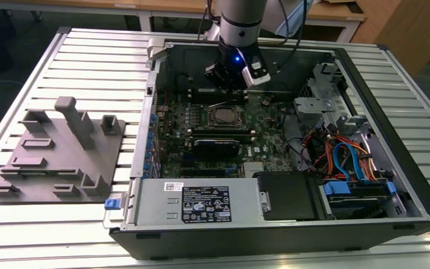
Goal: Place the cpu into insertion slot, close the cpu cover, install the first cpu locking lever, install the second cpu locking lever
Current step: 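Install the first cpu locking lever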
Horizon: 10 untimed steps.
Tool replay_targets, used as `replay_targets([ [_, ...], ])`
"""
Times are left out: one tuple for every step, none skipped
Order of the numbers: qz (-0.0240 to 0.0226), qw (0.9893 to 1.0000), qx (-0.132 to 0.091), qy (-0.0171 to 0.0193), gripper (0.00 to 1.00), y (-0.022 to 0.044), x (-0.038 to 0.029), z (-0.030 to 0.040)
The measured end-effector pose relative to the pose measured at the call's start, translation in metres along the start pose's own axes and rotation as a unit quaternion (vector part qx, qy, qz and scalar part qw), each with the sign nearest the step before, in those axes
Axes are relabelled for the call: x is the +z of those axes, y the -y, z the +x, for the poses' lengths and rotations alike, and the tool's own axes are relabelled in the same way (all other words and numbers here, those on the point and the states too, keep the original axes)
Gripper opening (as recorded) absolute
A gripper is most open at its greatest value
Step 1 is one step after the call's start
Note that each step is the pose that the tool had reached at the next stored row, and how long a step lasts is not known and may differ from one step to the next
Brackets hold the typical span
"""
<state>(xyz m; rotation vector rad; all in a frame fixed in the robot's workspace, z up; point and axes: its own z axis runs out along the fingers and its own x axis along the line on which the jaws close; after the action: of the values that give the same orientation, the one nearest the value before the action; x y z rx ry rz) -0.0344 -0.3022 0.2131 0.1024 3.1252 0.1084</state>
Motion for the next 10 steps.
replay_targets([
  [0.0000, 1.0000, 0.000, 0.0000, 0.10, 0.0000, 0.0005, -0.0004],
  [0.0000, 1.0000, 0.000, 0.0000, 0.10, 0.0000, 0.0009, -0.0008],
  [0.0000, 1.0000, 0.000, 0.0000, 0.10, -0.0001, 0.0014, -0.0013],
  [0.0000, 1.0000, 0.000, 0.0000, 0.10, -0.0001, 0.0019, -0.0018],
  [0.0000, 1.0000, 0.000, 0.0000, 0.10, -0.0001, 0.0025, -0.0023],
  [0.0000, 1.0000, 0.000, 0.0000, 0.10, -0.0001, 0.0030, -0.0029],
  [0.0000, 1.0000, 0.000, 0.0000, 0.10, -0.0001, 0.0036, -0.0033],
  [0.0000, 1.0000, 0.000, 0.0000, 0.10, -0.0001, 0.0041, -0.0037],
  [0.0000, 1.0000, 0.000, 0.0000, 0.10, -0.0001, 0.0046, -0.0040],
  [0.0000, 1.0000, 0.000, 0.0000, 0.10, -0.0001, 0.0051, -0.0043],
])
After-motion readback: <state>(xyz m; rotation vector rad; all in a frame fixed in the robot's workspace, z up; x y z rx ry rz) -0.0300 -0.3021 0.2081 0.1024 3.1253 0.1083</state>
